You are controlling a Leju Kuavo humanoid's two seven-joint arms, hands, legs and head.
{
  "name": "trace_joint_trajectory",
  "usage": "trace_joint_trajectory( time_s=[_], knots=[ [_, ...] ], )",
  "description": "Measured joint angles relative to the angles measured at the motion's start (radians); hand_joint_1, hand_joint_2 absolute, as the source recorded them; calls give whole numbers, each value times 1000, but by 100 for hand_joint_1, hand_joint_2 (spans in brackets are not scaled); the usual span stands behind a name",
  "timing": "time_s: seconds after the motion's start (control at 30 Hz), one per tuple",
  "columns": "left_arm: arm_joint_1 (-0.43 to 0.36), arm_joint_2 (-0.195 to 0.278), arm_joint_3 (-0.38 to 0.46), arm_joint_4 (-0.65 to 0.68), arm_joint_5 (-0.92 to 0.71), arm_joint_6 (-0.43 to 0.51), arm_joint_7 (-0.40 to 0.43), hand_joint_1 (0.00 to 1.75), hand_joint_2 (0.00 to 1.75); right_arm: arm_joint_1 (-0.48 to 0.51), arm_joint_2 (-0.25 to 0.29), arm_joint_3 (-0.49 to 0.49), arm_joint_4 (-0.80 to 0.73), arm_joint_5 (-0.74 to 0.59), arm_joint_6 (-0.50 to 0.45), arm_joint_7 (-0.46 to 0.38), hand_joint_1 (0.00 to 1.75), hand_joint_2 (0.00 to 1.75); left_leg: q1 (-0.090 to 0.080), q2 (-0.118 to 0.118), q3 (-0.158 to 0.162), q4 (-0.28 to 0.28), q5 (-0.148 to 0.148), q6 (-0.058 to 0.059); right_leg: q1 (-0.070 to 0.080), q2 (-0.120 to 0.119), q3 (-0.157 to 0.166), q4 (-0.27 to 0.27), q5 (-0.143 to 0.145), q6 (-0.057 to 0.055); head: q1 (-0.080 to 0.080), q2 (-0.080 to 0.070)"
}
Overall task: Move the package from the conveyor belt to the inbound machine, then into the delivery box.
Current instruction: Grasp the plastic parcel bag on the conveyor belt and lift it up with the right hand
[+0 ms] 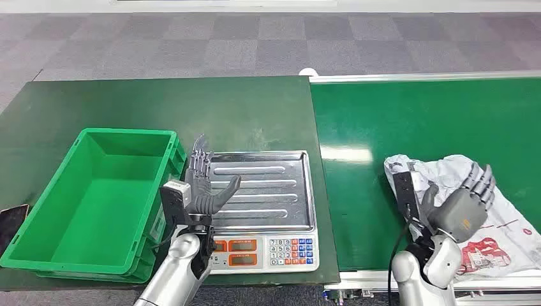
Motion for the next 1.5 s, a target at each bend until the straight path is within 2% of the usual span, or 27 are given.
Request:
trace_joint_trajectory(
  time_s=[0.07, 0.23, 0.43, 0.6, 0.7, 0.8, 1.0, 1.07, 1.13, 1.2, 1.3, 1.37, 1.43, 1.5],
  knots=[
    [7, 2, 0, -7, 2, 1, 0, 0, 175, 3, -9, -15, 22, -14, 17, 13, 0, 175, 0, 0, 0, 0, 0, 0, 0, 0, 0, 0, 0, 0, 0, 0],
    [50, 13, 0, -55, 6, 6, 3, 0, 175, 13, -52, -39, 155, -94, 132, 62, 0, 175, 0, 0, 0, 0, 0, 0, 0, 0, 0, 0, 0, 0, 0, 0],
    [79, 23, 0, -93, 5, 8, 4, 0, 175, 16, -78, -39, 250, -106, 165, 80, 0, 175, 0, 0, 0, 0, 0, 0, 0, 0, 0, 0, 0, 0, 0, 0],
    [108, 33, 1, -130, 1, 12, 8, 0, 175, -6, -81, -36, 354, -112, 334, 122, 0, 175, 0, 0, 0, 0, 0, 0, 0, 0, 1, 0, 0, 0, 0, 0],
    [128, 40, 3, -156, -5, 11, 8, 0, 175, -47, -80, -22, 462, -139, 440, 96, 0, 175, 3, 5, 4, 0, -3, -1, 3, 4, 4, -1, -1, 0, 0, 0],
    [134, 45, 3, -167, -10, 9, 6, 0, 175, -110, -84, -7, 579, -157, 534, 64, 0, 175, 13, 17, 20, 0, -12, -3, 10, 14, 22, -10, -7, -3, 0, 0],
    [126, 48, 3, -172, -11, 7, 1, 0, 175, -193, -95, 8, 734, -189, 616, 11, 0, 175, 35, 32, 68, 0, -41, -5, 25, 21, 75, -22, -44, -4, 0, 0],
    [114, 44, 3, -188, -10, 9, -1, 0, 175, -215, -99, 8, 758, -248, 638, -66, 0, 175, 37, 36, 66, 4, -41, -7, 27, 21, 72, -21, -31, -5, 0, 0],
    [99, 36, 3, -216, -10, 12, -5, 0, 175, -228, -102, 4, 765, -335, 660, -193, 0, 175, 35, 40, 53, 10, -35, -6, 27, 22, 59, -18, -12, -3, 0, 0],
    [91, 31, 3, -236, -12, 14, -10, 0, 175, -230, -103, -6, 768, -436, 709, -346, 0, 175, 32, 40, 42, 12, -30, -3, 25, 22, 48, -16, -6, -1, 0, 0],
    [104, 37, 3, -238, -14, 13, -24, 0, 175, -214, -94, -42, 771, -647, 910, -623, 0, 175, 31, 40, 38, 11, -29, -4, 23, 22, 43, -16, -4, -1, 0, 0],
    [114, 43, 6, -233, -16, 9, -35, 0, 175, -194, -75, -63, 771, -751, 1008, -721, 2, 175, 30, 37, 38, 10, -28, -3, 22, 19, 43, -16, -5, -2, 0, 0],
    [125, 51, 10, -228, -19, 7, -40, 0, 175, -182, -52, -71, 765, -806, 1011, -727, 89, 175, 29, 36, 40, 8, -28, -3, 21, 17, 43, -16, -7, -3, 0, 0],
    [138, 58, 14, -226, -27, 8, -38, 0, 175, -174, -28, -68, 749, -833, 945, -688, 175, 175, 29, 36, 40, 6, -29, -5, 21, 17, 43, -16, -9, -5, 0, 0]
  ],
)
